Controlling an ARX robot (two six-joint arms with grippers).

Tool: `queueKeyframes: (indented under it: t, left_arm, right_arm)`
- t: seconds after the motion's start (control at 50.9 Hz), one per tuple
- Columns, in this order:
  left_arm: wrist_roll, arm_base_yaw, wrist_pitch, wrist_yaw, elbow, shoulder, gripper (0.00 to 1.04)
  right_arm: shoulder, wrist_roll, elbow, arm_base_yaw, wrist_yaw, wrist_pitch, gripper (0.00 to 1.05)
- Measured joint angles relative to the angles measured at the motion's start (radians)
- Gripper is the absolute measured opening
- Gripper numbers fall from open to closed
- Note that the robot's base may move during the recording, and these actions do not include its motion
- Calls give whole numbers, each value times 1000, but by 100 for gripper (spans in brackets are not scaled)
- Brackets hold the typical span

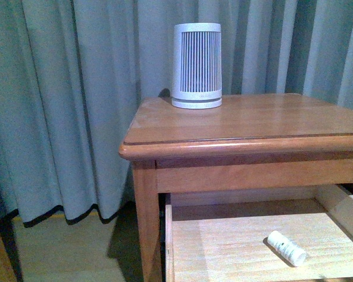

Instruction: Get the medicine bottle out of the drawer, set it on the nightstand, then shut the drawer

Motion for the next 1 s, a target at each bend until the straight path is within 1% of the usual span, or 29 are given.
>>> queueKeyframes:
  t: [0.02, 0.177, 0.196, 0.295, 0.314, 0.334, 0.373, 0.452, 0.491, 0.55, 0.628, 0.648, 0.687, 0.805, 0.884, 0.923, 1.001]
  left_arm:
    - [0, 0, 0, 0, 0, 0, 3]
    - [0, 0, 0, 0, 0, -1, 3]
    - [0, 0, 0, 0, 0, -1, 3]
    - [0, 0, 0, 0, 0, -1, 3]
    - [-1, 0, 0, 0, 0, -1, 5]
    - [0, 0, 0, 0, 0, -1, 10]
    - [0, 0, 0, 0, 0, -1, 18]
    - [0, 0, 0, 0, 0, -1, 28]
    - [0, 0, 0, 0, 0, -1, 35]
    - [0, 0, 0, 0, 0, -1, 42]
    - [0, 0, 0, 0, 0, -1, 56]
    - [0, 0, 0, 0, 0, -1, 62]
    - [0, 0, 0, 0, 0, -1, 69]
    - [0, 0, 0, 0, 0, -1, 85]
    - [2, 0, 0, 0, 0, -1, 100]
    - [2, 0, 0, 0, 0, -1, 98]
    - [2, 0, 0, 0, 0, -1, 98]
  right_arm:
    - [72, -10, 30, 10, 23, 23, 98]
    - [438, -61, 156, 63, 112, 103, 98]
    - [520, -70, 176, 79, 132, 127, 98]
    - [711, -79, 225, 118, 172, 175, 98]
    - [750, -79, 235, 127, 182, 188, 98]
    - [806, -81, 249, 139, 195, 207, 98]
    - [860, -81, 264, 151, 204, 217, 98]
    - [977, -80, 294, 176, 229, 251, 98]
    - [1017, -80, 307, 183, 237, 259, 98]
    - [1096, -80, 334, 197, 246, 277, 98]
    - [1194, -80, 373, 212, 262, 290, 98]
    - [1215, -80, 382, 215, 264, 296, 98]
    - [1252, -81, 399, 220, 266, 305, 98]
    - [1322, -82, 442, 234, 266, 315, 98]
    - [1372, -82, 487, 246, 259, 316, 98]
    - [1395, -82, 505, 253, 255, 315, 98]
    - [1431, -81, 532, 268, 241, 301, 98]
